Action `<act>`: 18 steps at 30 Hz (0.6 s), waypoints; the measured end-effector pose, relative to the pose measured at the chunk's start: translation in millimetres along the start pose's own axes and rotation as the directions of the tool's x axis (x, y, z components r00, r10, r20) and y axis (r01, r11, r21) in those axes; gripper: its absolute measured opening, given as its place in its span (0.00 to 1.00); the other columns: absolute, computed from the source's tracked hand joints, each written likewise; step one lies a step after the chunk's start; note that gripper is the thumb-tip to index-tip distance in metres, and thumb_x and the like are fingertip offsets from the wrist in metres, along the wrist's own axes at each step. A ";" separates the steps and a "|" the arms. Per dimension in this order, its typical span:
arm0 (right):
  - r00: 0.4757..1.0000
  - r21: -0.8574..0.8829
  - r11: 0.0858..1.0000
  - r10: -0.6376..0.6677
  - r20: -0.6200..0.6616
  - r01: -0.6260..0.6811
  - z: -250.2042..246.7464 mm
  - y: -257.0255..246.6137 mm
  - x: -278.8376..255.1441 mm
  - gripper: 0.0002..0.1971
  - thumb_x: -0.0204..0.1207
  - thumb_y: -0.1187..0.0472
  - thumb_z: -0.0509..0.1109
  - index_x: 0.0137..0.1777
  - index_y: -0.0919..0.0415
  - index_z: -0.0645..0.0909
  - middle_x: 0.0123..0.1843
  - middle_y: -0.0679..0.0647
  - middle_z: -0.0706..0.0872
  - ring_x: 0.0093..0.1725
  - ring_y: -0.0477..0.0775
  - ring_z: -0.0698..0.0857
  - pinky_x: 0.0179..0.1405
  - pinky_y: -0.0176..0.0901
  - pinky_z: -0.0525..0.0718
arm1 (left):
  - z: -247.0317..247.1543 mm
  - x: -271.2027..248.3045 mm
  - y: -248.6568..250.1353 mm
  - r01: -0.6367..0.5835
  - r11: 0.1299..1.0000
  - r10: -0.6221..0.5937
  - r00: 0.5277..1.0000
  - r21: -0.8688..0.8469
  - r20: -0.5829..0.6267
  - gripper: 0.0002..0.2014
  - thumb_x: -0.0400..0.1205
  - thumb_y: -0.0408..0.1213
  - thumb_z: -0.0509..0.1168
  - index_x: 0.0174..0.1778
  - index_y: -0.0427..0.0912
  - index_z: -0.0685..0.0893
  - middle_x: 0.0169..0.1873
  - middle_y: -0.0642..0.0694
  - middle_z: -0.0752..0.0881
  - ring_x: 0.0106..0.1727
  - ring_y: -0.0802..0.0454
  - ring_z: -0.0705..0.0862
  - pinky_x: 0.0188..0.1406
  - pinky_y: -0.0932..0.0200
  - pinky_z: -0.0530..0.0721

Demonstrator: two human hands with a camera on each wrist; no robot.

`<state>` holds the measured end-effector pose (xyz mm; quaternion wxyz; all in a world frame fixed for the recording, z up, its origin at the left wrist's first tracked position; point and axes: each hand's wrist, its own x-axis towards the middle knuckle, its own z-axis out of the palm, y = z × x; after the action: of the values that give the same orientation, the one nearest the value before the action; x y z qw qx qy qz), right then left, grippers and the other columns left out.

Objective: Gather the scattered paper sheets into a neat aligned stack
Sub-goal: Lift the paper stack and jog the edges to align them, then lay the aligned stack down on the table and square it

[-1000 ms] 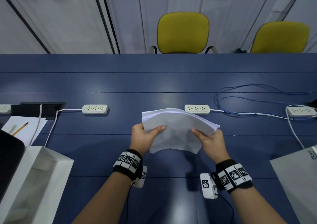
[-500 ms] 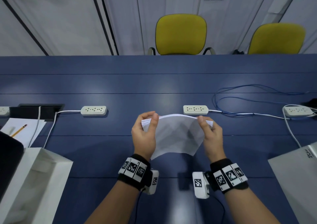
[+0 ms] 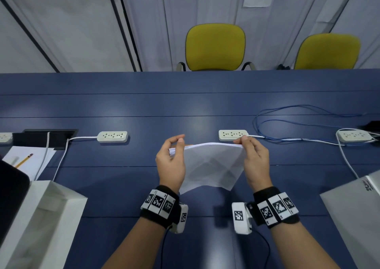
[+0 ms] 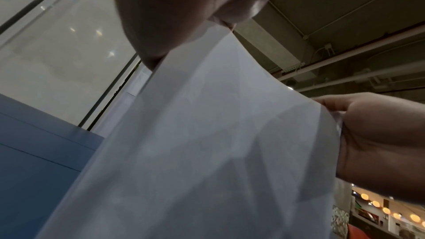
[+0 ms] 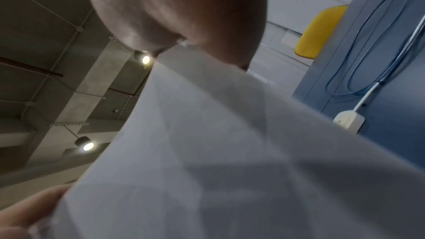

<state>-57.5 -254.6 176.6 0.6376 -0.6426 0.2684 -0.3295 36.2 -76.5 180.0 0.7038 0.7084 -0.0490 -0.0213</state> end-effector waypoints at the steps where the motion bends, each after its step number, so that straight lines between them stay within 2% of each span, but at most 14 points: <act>1: 0.999 0.023 1.000 -0.011 0.046 0.010 -4.0 1.9 0.5 0.17 0.85 0.52 0.62 0.40 0.57 0.87 0.42 0.52 0.91 0.46 0.49 0.85 0.52 0.47 0.79 | 0.0 -0.6 0.6 -0.009 1.000 0.009 1.000 -0.013 0.004 0.06 0.85 0.43 0.65 0.50 0.54 0.89 0.40 0.50 0.94 0.47 0.54 0.92 0.55 0.52 0.88; 2: 0.994 0.036 0.999 -0.030 0.106 0.027 -8.5 3.9 1.0 0.17 0.83 0.47 0.63 0.44 0.57 0.87 0.47 0.56 0.91 0.50 0.53 0.86 0.54 0.48 0.79 | 0.4 -1.2 0.4 -0.018 0.999 0.018 1.000 -0.028 0.013 0.06 0.86 0.44 0.65 0.50 0.53 0.89 0.39 0.52 0.94 0.46 0.56 0.91 0.53 0.56 0.88; 4: 0.972 -0.016 0.998 -0.060 0.228 0.065 -16.9 8.1 2.0 0.18 0.75 0.42 0.71 0.51 0.56 0.86 0.53 0.54 0.90 0.54 0.52 0.86 0.57 0.45 0.81 | 0.6 -1.6 0.4 -0.021 0.999 0.023 0.999 -0.049 0.045 0.08 0.85 0.48 0.66 0.50 0.52 0.89 0.39 0.53 0.95 0.48 0.52 0.92 0.53 0.53 0.88; 6: 0.961 -0.083 0.995 -0.037 0.275 0.062 -21.2 11.5 3.3 0.17 0.68 0.51 0.81 0.52 0.58 0.85 0.50 0.48 0.90 0.50 0.47 0.87 0.53 0.36 0.83 | -1.7 -0.3 -2.1 -0.020 0.998 0.025 0.996 -0.054 0.084 0.11 0.83 0.52 0.68 0.48 0.48 0.89 0.40 0.58 0.94 0.49 0.55 0.91 0.54 0.54 0.87; 8: 0.957 -0.086 0.996 -0.006 0.289 0.032 -22.8 17.0 4.4 0.13 0.67 0.64 0.84 0.48 0.61 0.85 0.45 0.47 0.90 0.44 0.44 0.87 0.46 0.33 0.84 | -7.0 3.6 -11.0 -0.065 0.997 0.068 0.990 -0.029 0.121 0.12 0.78 0.54 0.73 0.46 0.49 0.89 0.41 0.63 0.92 0.48 0.62 0.89 0.56 0.58 0.86; 9: 0.954 -0.074 0.997 0.012 0.298 0.011 -24.0 20.8 4.7 0.11 0.67 0.67 0.83 0.47 0.61 0.85 0.42 0.47 0.90 0.42 0.43 0.88 0.45 0.33 0.84 | -10.4 4.7 -17.8 -0.072 0.997 0.075 0.986 -0.022 0.151 0.13 0.75 0.55 0.75 0.46 0.50 0.88 0.42 0.62 0.92 0.48 0.62 0.89 0.54 0.58 0.87; 11: 0.945 -0.049 0.998 0.060 0.323 -0.047 -26.5 29.3 5.2 0.10 0.68 0.71 0.81 0.47 0.61 0.87 0.42 0.47 0.92 0.43 0.43 0.90 0.45 0.34 0.86 | -16.4 5.5 -35.4 -0.016 0.999 0.022 0.979 -0.027 0.203 0.13 0.71 0.51 0.78 0.45 0.50 0.88 0.42 0.57 0.92 0.46 0.58 0.91 0.49 0.58 0.90; 14: 0.926 -0.073 0.989 0.146 0.348 -0.129 -30.4 47.5 5.6 0.13 0.68 0.72 0.80 0.49 0.57 0.89 0.44 0.47 0.95 0.45 0.44 0.92 0.46 0.33 0.86 | -19.5 5.4 -67.1 0.132 0.991 -0.134 0.964 0.025 0.230 0.10 0.72 0.39 0.81 0.45 0.46 0.89 0.41 0.55 0.93 0.42 0.61 0.92 0.47 0.57 0.89; 18: 0.902 -0.165 0.967 0.241 0.357 -0.194 -39.2 74.9 6.4 0.13 0.70 0.71 0.79 0.52 0.59 0.88 0.47 0.46 0.95 0.48 0.45 0.92 0.47 0.33 0.86 | -31.6 9.1 -101.7 0.126 0.980 -0.165 0.949 0.155 0.270 0.09 0.76 0.31 0.78 0.46 0.48 0.89 0.37 0.62 0.93 0.42 0.65 0.91 0.46 0.65 0.88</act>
<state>-77.8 -287.9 101.3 0.6682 -0.6982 0.2322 -0.1101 52.4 -45.5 78.9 0.6365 0.7459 -0.0974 -0.1701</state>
